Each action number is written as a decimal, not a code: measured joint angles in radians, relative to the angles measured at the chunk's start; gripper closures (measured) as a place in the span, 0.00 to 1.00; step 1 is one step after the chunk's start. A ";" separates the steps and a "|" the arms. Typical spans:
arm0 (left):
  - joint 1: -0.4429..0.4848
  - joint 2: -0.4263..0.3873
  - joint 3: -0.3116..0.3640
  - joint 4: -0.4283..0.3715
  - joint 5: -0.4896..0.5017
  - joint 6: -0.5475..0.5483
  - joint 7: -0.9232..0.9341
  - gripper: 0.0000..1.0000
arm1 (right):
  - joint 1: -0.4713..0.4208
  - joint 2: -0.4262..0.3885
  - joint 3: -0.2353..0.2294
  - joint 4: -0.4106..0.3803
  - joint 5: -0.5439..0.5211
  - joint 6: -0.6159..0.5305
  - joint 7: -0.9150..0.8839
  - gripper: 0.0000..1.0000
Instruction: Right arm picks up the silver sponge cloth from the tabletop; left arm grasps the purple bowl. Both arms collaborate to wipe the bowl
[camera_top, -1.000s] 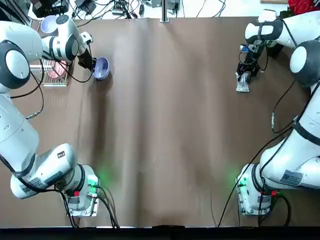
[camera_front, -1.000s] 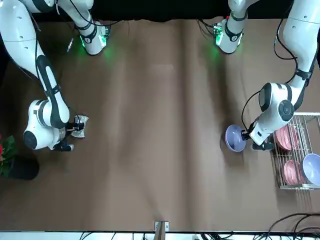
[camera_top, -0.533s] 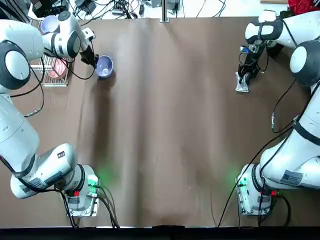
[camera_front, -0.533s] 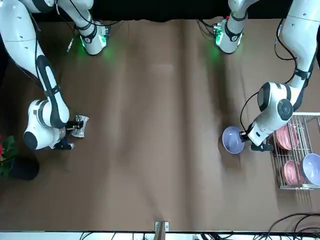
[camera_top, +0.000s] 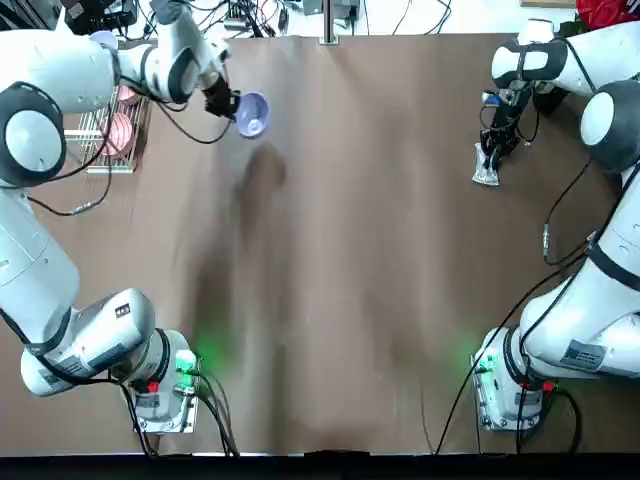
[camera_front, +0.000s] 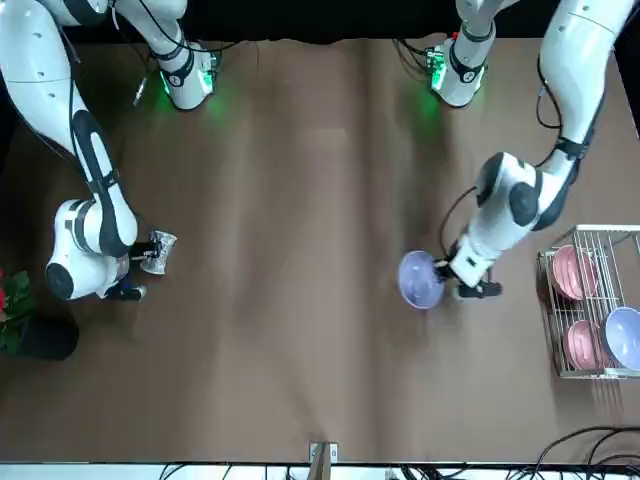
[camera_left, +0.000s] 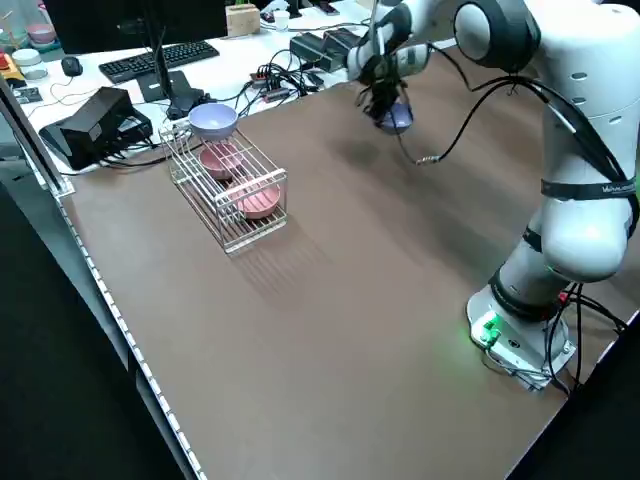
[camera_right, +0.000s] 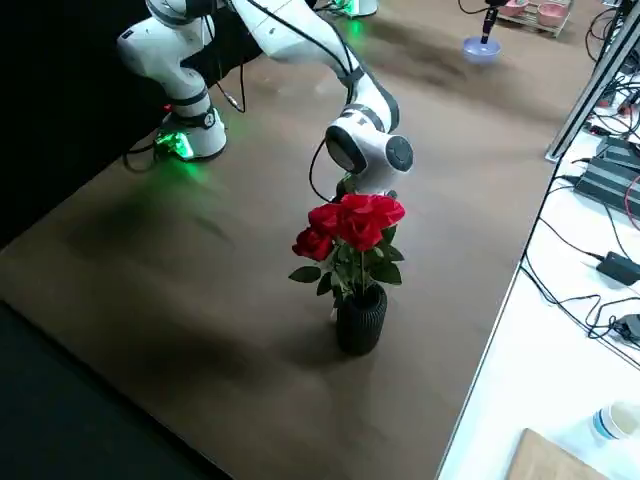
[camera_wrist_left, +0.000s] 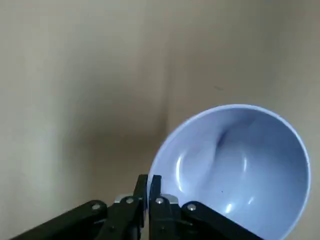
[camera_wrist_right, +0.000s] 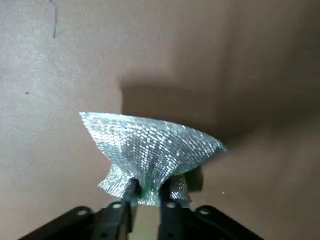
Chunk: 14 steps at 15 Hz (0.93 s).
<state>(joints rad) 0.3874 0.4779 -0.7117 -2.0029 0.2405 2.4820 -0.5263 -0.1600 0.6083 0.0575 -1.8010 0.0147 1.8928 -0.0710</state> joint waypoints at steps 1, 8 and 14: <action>-0.041 0.000 -0.010 0.014 0.000 -0.016 -0.056 0.95 | 0.000 0.000 0.000 0.000 0.000 0.000 0.000 0.88; -0.308 0.081 -0.003 0.158 0.000 -0.039 -0.315 0.95 | 0.002 0.000 0.000 0.013 -0.001 -0.001 0.000 0.98; -0.697 0.217 0.255 0.359 0.000 -0.045 -0.470 0.95 | 0.006 -0.005 0.005 0.139 -0.011 -0.210 0.000 0.98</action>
<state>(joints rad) -0.3094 0.6951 -0.4570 -1.6439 0.2406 2.4366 -0.9962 -0.1543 0.6037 0.0627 -1.6620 0.0035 1.6823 -0.0713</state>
